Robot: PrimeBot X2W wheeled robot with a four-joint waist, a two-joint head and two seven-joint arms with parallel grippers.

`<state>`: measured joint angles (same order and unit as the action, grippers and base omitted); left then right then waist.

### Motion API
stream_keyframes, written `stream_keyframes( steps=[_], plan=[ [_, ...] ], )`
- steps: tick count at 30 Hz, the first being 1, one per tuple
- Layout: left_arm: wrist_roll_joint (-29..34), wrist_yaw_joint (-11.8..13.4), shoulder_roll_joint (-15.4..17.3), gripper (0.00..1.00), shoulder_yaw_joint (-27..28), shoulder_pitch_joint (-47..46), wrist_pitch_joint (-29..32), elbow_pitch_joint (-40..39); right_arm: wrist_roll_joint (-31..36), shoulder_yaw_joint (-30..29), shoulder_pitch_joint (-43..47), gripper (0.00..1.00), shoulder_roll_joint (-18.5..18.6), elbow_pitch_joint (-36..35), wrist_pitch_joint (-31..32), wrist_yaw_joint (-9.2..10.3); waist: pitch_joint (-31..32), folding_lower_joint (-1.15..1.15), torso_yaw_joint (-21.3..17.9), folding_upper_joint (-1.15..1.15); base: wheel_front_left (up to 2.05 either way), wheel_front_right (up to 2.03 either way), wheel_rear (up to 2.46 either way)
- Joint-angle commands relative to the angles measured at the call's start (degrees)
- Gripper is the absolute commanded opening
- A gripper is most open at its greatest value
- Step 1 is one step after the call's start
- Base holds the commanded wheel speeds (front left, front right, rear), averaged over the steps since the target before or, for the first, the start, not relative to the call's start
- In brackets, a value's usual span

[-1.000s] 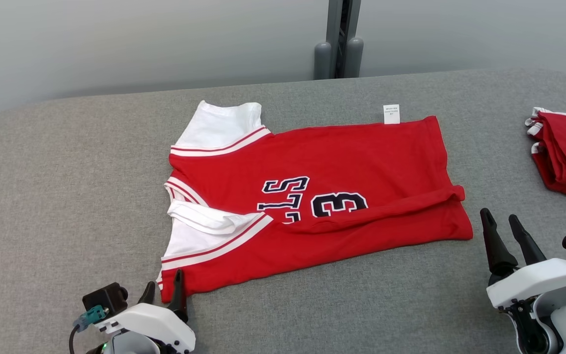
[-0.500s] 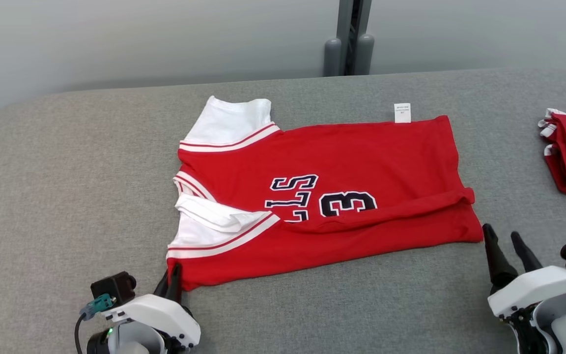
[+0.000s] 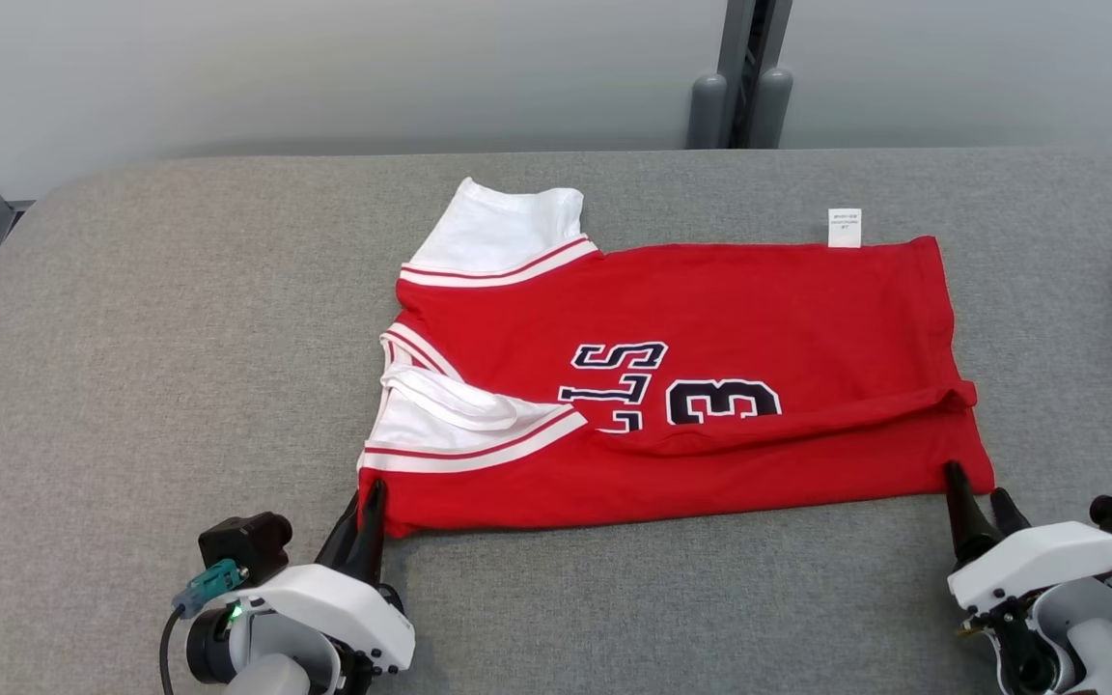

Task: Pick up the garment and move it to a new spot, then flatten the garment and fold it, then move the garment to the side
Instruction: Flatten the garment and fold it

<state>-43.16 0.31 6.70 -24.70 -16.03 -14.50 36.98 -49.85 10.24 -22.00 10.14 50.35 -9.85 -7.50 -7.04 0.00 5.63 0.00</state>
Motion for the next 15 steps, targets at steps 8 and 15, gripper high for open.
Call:
stream_keyframes(
  steps=[8, 15],
  plan=[
    [0.7, 0.3, 0.7, 0.0, -0.8, 0.4, -0.1, -2.0, -5.3, -1.0, -1.9, 1.0, -0.6, 1.9, 1.1, 0.02, -0.9, 0.0, 0.7, 0.0, 0.0, 0.0, 0.0],
    [0.8, 0.6, 0.8, 0.0, -1.2, 0.0, -0.1, -3.0, -8.4, 1.1, -2.7, 1.0, -0.5, 1.1, 2.0, 0.02, -1.4, 0.0, 0.7, 0.0, 0.0, 0.0, 0.0]
  ],
)
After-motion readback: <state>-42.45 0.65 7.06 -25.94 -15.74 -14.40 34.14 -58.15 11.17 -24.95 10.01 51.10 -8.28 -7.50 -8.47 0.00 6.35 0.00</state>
